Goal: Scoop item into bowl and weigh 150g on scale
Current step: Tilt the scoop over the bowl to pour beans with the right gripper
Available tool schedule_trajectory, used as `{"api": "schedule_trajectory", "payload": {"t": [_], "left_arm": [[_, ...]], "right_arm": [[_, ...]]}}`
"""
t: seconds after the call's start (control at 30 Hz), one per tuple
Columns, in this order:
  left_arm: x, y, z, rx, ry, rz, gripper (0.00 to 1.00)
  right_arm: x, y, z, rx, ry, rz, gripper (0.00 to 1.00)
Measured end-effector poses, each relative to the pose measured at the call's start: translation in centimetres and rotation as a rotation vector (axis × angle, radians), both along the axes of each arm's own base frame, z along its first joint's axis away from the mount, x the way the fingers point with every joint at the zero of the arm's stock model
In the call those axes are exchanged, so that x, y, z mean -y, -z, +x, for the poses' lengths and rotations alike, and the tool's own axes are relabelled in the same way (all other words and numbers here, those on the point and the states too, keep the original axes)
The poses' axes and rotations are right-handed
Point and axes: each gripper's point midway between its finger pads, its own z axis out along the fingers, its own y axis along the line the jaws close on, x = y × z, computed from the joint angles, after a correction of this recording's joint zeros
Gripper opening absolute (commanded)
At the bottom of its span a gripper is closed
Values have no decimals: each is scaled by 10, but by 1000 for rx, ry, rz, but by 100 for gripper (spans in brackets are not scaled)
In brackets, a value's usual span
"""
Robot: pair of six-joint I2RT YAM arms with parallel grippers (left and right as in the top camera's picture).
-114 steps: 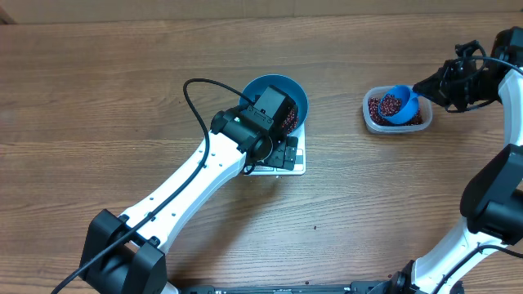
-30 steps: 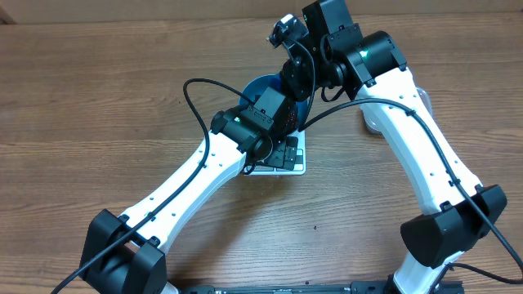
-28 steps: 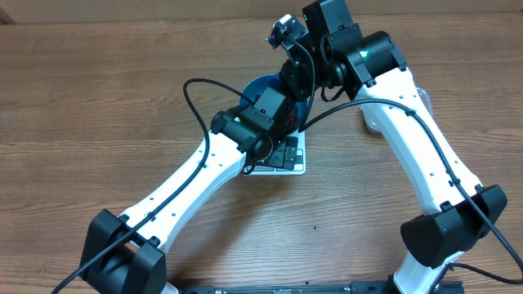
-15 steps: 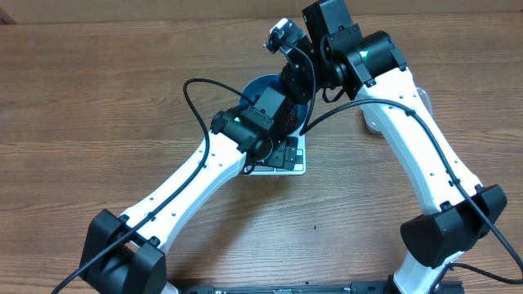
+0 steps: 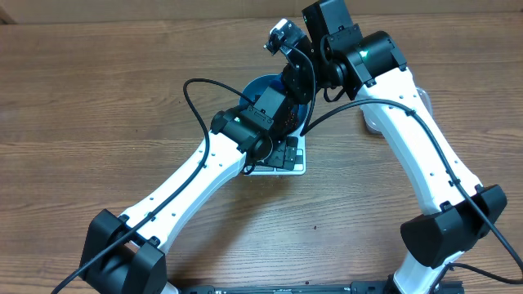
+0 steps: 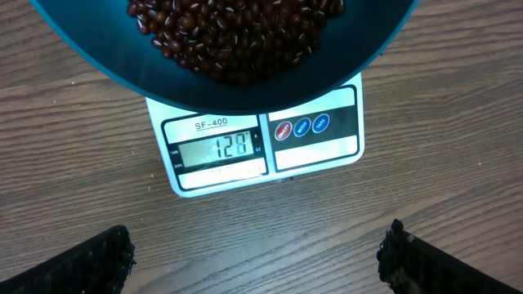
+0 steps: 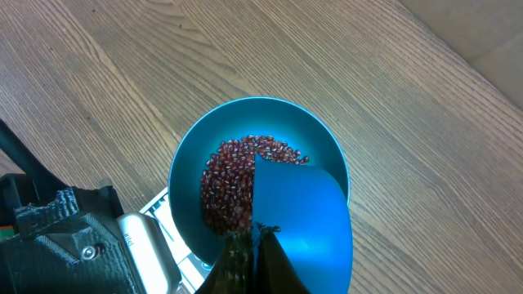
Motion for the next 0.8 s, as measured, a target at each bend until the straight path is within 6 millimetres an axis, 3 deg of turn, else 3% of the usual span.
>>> {"api": "schedule_trajectory", "payload": {"t": [0.8], "left_arm": [[0,0,0,0,0,0,100]], "right_arm": [[1,2,-4,-17,-4,-7,4]]}}
